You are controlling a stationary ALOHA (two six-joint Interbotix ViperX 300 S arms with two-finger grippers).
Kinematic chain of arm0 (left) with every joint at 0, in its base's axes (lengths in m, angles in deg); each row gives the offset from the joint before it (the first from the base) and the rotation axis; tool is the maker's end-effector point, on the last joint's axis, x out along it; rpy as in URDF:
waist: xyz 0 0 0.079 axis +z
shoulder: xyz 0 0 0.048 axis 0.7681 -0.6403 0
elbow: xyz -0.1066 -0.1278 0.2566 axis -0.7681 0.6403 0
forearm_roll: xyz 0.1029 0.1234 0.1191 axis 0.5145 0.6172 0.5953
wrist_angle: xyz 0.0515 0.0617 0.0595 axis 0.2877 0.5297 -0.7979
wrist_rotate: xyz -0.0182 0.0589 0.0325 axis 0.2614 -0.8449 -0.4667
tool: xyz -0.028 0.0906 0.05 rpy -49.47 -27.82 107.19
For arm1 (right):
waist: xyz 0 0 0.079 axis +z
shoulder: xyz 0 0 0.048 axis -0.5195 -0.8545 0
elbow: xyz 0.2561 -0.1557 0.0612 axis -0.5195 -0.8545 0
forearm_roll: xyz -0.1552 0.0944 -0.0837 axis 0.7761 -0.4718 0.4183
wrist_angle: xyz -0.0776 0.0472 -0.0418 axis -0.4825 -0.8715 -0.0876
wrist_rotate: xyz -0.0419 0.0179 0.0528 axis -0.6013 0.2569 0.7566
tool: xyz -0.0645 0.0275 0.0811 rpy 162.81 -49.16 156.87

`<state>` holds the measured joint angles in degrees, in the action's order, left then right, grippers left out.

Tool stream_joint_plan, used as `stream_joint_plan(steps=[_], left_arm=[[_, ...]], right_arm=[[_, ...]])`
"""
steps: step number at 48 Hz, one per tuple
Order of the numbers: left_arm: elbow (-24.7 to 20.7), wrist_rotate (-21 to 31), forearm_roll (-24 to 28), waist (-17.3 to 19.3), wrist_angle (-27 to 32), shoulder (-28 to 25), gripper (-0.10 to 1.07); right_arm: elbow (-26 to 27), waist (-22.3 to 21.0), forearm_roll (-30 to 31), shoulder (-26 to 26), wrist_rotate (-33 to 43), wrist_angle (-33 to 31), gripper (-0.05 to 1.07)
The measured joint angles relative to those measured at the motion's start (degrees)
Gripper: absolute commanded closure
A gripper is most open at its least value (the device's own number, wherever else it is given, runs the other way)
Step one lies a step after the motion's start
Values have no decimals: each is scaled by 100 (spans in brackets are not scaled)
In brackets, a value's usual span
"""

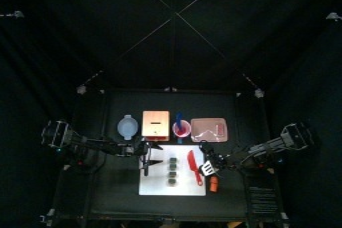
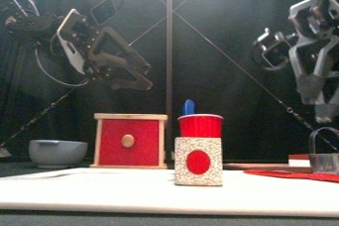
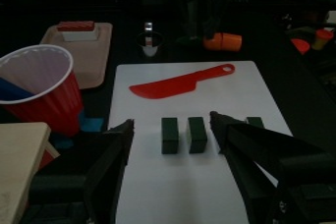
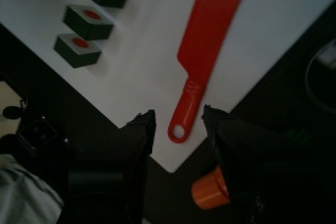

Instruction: Move cut sushi onto plate

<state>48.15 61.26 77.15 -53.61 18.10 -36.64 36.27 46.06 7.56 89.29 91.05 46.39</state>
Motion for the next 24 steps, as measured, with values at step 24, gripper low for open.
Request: stream_joint_plan(steps=[24], left_arm=[[26,0,-360,255,237,272,2]], right_arm=[[483,-1151,-1389,536,-4852,-1468,24]])
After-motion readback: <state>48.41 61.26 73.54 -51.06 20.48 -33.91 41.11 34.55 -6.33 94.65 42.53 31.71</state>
